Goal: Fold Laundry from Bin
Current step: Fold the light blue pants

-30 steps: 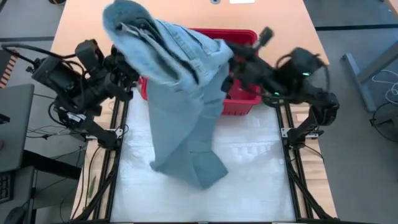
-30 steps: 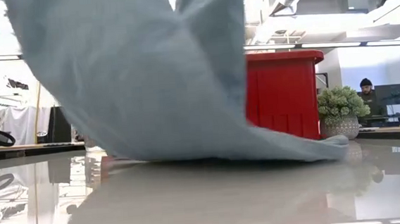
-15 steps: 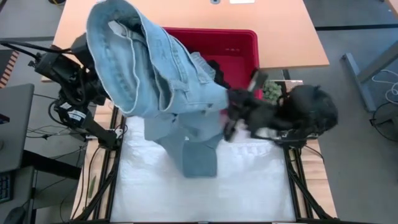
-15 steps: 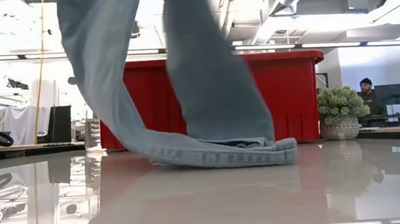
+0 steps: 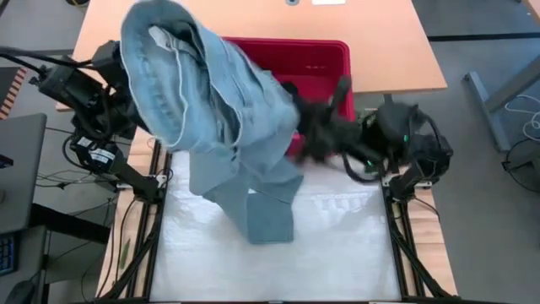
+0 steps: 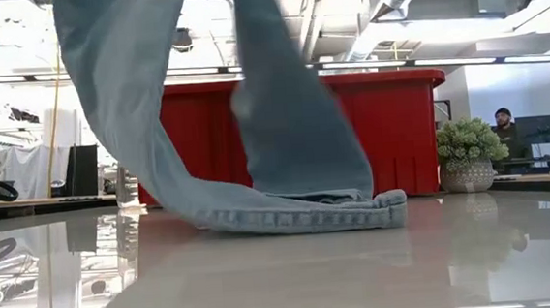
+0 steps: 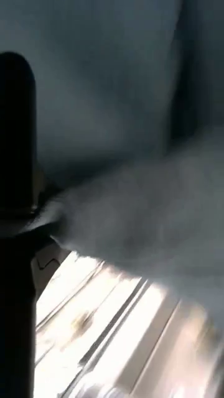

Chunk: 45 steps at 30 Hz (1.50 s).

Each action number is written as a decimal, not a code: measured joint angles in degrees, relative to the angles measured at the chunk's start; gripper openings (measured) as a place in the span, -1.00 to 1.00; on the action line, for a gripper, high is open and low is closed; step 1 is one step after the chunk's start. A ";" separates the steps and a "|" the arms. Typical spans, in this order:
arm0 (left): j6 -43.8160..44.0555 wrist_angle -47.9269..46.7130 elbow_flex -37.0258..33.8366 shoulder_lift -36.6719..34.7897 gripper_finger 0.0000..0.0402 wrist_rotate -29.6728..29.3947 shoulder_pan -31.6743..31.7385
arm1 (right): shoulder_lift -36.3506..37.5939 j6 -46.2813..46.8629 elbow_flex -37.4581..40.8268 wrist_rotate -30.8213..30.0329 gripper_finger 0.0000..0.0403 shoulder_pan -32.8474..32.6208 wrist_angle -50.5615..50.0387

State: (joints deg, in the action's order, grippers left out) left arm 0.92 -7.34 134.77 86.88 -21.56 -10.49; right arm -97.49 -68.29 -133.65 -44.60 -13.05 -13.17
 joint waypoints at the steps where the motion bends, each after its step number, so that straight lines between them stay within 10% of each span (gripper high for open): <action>1: 0.01 -0.18 0.05 -0.18 -0.93 -1.05 0.31 | 0.12 1.33 -0.26 -0.09 -0.81 1.50 3.59; 8: 4.99 -13.11 0.12 -0.20 -0.93 -6.54 0.58 | 3.30 38.19 -0.79 19.95 -0.81 2.93 -22.75; 15: 14.97 -30.81 0.07 -0.45 -0.93 -8.94 0.66 | 2.50 54.37 -0.40 37.60 -0.43 3.53 -39.28; 26: 23.36 -44.50 0.10 -0.45 -0.94 -10.42 -0.62 | 9.09 53.95 -0.45 43.35 0.49 9.13 -47.73; 35: 22.15 -46.16 0.10 0.68 -0.94 -10.87 -3.43 | 10.67 56.82 -0.03 60.31 0.57 20.64 -44.38; 45: 20.88 -41.53 0.06 4.64 -0.94 -7.28 -7.74 | 3.30 56.99 -0.01 65.14 0.54 35.08 -38.87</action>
State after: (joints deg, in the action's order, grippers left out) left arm 21.80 -48.87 134.83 91.52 -28.84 -18.23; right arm -94.19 -11.30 -133.67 20.54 22.03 -52.04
